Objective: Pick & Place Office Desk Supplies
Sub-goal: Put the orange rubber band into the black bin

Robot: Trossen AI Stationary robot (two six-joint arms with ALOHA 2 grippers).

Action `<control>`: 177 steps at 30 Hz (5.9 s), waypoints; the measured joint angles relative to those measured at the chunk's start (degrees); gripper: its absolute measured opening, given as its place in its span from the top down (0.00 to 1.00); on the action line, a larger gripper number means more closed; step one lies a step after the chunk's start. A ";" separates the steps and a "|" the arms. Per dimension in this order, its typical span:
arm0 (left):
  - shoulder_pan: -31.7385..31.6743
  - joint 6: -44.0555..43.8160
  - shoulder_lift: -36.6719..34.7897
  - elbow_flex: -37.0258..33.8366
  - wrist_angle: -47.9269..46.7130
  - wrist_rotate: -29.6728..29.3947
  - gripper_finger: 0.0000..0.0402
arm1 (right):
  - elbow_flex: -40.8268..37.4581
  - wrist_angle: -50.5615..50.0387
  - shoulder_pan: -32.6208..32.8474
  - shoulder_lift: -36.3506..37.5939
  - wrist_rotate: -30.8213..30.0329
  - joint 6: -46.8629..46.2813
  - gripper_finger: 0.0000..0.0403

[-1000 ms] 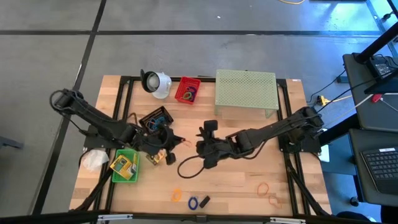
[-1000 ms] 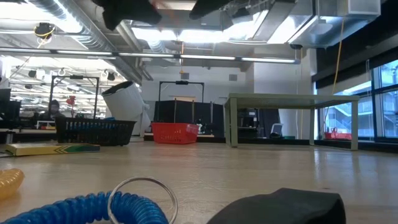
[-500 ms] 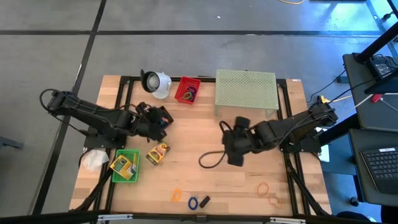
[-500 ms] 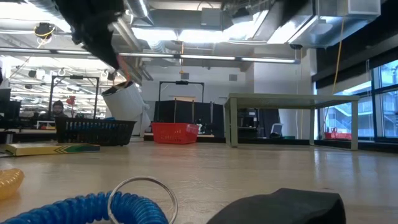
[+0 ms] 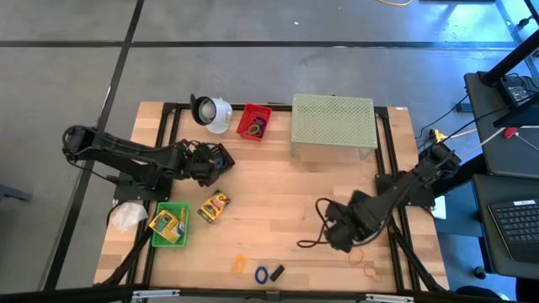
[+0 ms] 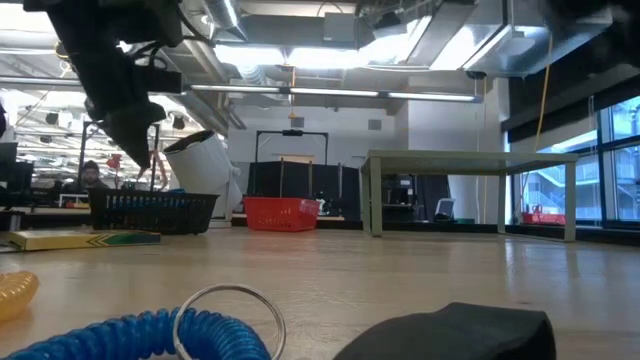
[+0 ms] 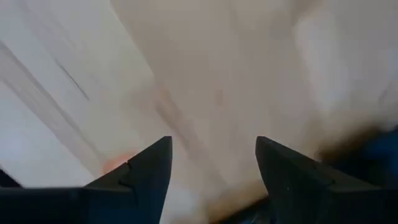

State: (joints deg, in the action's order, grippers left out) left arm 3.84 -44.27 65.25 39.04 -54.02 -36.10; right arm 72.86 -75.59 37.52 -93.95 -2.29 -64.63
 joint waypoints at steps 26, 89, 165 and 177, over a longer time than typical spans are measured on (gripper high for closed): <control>-0.22 3.51 -0.02 11.62 -5.92 -1.79 0.58 | -12.79 19.22 14.92 -0.26 5.33 -5.21 0.42; 21.14 18.49 7.15 14.63 31.36 8.24 0.58 | -12.81 38.62 -0.92 3.76 -26.48 17.61 0.99; 14.59 8.90 4.81 14.54 19.47 -2.83 0.99 | -12.74 61.38 -11.88 13.29 -21.19 44.80 0.36; 8.08 -3.57 -0.87 9.67 -4.75 -0.93 0.99 | -12.74 42.25 -6.74 11.46 2.26 10.91 0.36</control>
State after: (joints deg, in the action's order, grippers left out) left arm 11.91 -47.84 64.38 48.71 -58.77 -37.03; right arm 60.12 -33.34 30.78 -82.49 -0.03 -53.72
